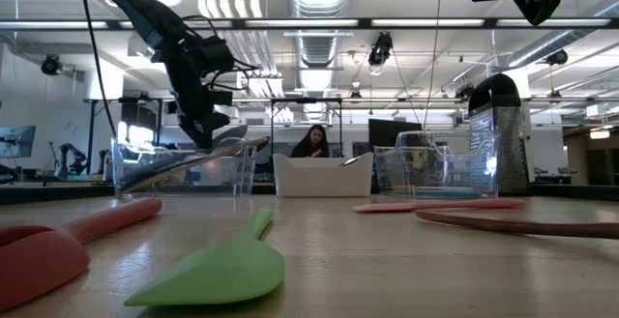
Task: Pick & Place Kitchen Items
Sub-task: Put the light blue serving spoon into the left transparent bin, then put the pink spatula into the right transparent bin
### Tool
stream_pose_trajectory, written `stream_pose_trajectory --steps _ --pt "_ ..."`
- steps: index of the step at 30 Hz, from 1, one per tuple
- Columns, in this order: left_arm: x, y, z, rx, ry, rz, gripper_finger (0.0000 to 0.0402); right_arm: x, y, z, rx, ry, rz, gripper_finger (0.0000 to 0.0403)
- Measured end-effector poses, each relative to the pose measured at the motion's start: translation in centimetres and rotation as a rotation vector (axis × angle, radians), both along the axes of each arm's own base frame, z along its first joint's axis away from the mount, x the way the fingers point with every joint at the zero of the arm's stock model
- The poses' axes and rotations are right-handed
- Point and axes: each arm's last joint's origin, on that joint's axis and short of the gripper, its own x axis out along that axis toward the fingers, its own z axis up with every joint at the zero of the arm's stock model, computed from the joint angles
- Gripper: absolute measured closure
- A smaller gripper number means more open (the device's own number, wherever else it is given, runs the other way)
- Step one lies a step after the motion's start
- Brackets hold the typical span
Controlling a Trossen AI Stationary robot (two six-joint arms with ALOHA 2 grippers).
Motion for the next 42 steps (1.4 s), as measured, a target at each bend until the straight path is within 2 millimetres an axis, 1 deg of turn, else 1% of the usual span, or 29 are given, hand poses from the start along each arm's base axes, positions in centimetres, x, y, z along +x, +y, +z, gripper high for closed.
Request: stream_pose_trajectory --steps 6,15,17,22,25,28,31,35,39,42 --pt "0.1 0.3 -0.9 -0.030 0.023 0.005 0.0350 0.0 0.0 0.0 -0.003 0.001 0.001 0.0394" --pt "0.1 0.4 -1.3 -0.048 0.037 -0.006 0.0349 0.0 0.0 0.0 -0.003 0.001 0.000 0.0394" --pt "0.1 0.3 -1.3 -0.049 0.035 -0.008 0.0331 0.0 0.0 0.0 -0.003 0.001 0.000 0.0394" --pt "0.1 0.2 -1.2 -0.056 0.033 -0.012 0.0256 0.0 0.0 0.0 -0.003 0.001 0.000 0.0394" --pt "0.1 0.2 -1.2 -0.058 0.025 0.000 0.0230 0.0 0.0 0.0 -0.003 0.001 0.000 0.0394" --pt "0.1 0.2 -1.0 -0.056 0.017 0.004 0.0215 0.0 0.0 0.0 -0.002 0.001 0.000 0.0394" --pt "-0.1 0.0 0.0 -0.035 0.010 -0.007 0.0212 0.0 0.0 0.0 -0.002 0.001 0.001 0.0394" --pt "-0.6 -0.6 1.9 0.001 -0.022 -0.008 0.0215 0.0 0.0 0.0 -0.001 0.001 0.001 0.0394" --pt "-1.1 -1.6 4.3 0.044 -0.092 -0.007 0.0216 0.0 0.0 0.0 0.000 0.000 0.000 0.0394" --pt "-1.5 -2.7 6.2 0.070 -0.177 -0.029 0.0216 0.0 0.0 0.0 0.000 0.000 0.000 0.0394"
